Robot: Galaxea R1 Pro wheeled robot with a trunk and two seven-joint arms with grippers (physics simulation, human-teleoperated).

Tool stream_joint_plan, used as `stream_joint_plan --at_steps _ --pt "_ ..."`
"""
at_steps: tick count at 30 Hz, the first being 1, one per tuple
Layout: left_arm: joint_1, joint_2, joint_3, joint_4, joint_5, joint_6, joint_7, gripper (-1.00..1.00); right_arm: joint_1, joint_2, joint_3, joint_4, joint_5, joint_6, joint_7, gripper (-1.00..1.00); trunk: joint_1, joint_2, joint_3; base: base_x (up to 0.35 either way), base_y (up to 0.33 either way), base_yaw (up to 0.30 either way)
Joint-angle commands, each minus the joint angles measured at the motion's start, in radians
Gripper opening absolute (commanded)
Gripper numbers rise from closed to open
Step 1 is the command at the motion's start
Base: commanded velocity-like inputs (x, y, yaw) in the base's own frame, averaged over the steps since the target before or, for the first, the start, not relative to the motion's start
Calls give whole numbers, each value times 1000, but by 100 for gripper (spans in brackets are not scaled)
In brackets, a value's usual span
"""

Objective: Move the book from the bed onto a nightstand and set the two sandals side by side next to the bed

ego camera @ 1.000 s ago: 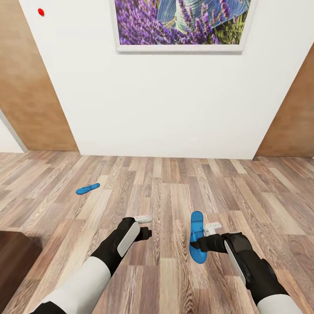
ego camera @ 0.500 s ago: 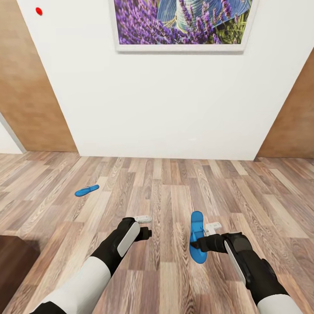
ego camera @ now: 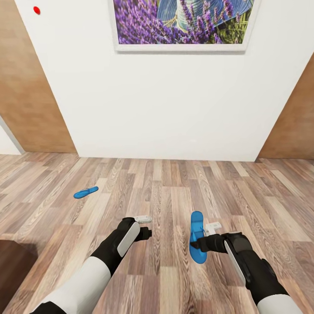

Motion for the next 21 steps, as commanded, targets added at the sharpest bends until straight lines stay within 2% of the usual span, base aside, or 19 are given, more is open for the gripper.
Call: stream_joint_plan --at_steps 1,21 --pt "-1 0 -1 -1 10 1 10 100 -1 -1 1 -1 8 3 7 -100 0 0 -1 74 0 0" --pt "-1 0 -1 -1 10 1 9 100 -1 0 1 -1 7 4 7 -100 0 0 -1 74 0 0"
